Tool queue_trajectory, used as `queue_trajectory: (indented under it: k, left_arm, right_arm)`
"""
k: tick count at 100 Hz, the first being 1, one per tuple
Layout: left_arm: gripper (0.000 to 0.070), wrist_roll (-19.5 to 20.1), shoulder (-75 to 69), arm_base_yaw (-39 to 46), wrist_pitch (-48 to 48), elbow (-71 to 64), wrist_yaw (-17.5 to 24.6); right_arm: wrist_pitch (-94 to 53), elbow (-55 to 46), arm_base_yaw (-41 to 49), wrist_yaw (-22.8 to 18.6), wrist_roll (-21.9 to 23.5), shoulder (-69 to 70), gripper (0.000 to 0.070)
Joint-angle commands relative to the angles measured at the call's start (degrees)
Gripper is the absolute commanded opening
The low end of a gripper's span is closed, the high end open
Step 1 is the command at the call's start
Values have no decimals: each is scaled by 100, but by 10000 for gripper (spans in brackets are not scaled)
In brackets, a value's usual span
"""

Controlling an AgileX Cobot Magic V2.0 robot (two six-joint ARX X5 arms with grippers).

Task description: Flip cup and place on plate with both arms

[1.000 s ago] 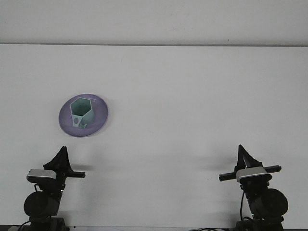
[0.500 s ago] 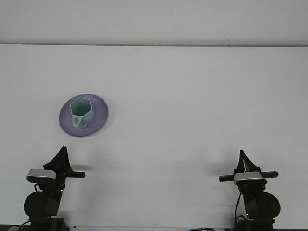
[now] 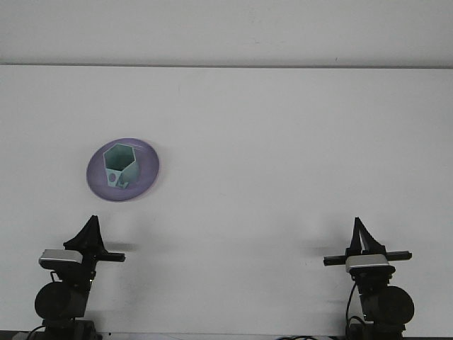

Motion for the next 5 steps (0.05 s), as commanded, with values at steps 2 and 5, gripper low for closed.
queue_trajectory:
  k: [2,5]
  left_arm:
    - [15,-37,-9,-9,57,-107,-13]
    - [15,-37,-9,-9,59,-107,-13]
  right_arm:
    - [87,-13,-7,9,-13,-2,0]
    - [87,-13,-7,9,-13,-2,0]
